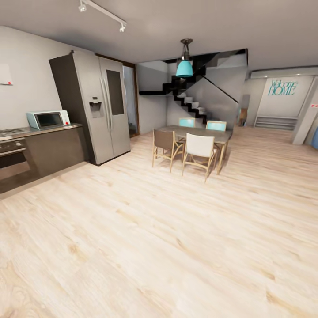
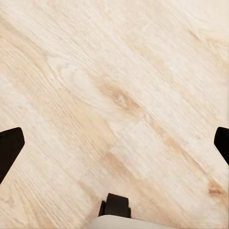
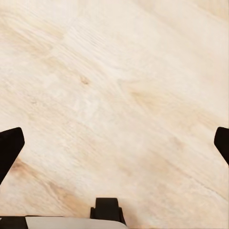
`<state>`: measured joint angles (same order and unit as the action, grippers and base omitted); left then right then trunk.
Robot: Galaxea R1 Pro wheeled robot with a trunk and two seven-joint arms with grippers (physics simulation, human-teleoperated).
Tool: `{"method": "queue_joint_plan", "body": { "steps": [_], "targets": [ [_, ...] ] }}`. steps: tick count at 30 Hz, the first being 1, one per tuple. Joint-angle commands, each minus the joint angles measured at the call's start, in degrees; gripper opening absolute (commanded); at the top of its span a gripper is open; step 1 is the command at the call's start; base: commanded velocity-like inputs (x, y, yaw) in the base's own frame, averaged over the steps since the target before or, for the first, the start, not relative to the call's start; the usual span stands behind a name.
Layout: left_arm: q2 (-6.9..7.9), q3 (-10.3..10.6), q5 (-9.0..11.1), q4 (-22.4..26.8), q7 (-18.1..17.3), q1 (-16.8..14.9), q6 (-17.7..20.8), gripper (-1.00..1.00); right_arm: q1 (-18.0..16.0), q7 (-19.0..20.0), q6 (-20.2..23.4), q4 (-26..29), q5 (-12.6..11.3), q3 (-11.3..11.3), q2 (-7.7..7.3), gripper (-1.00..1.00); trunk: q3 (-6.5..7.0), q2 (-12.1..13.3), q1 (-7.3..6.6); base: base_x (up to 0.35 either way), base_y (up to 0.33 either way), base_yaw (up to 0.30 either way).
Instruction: Pick up the poster from the kitchen countertop and hang it on one of the wall nails in the kitchen.
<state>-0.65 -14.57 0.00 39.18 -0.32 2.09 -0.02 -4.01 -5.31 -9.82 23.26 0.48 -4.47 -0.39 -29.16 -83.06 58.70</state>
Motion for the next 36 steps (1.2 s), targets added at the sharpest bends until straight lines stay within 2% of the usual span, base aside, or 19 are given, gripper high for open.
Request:
{"method": "queue_joint_plan", "body": {
  "steps": [1,14,33,36],
  "targets": [
    [-0.06,-0.2,0.0,0.1,0.0,0.0,0.0,1.0,0.0,-0.6,-0.1,-0.1,0.0,-0.5,-0.04,1.0,-0.05,0.0,0.03,0.296,-0.12,0.187],
    [-0.06,-0.7,0.0,0.1,0.0,0.0,0.0,1.0,-0.1,-0.8,-0.2,-0.1,0.1,-0.5,0.01,1.0,-0.05,0.0,0.03,0.282,-0.171,0.274],
    [-0.06,-0.8,0.0,0.1,0.0,0.0,0.0,1.0,-0.1,-1.0,-0.2,-0.1,0.1,-0.5,0.02,1.0,-0.09,0.0,0.03,0.045,-0.043,0.288],
    [-0.06,-0.9,0.1,0.1,0.0,0.0,0.1,1.0,0.0,-0.7,0.0,-0.2,0.1,-1.3,-0.06,1.0,-0.12,0.0,0.03,0.213,-0.181,0.126]
  ]
}}
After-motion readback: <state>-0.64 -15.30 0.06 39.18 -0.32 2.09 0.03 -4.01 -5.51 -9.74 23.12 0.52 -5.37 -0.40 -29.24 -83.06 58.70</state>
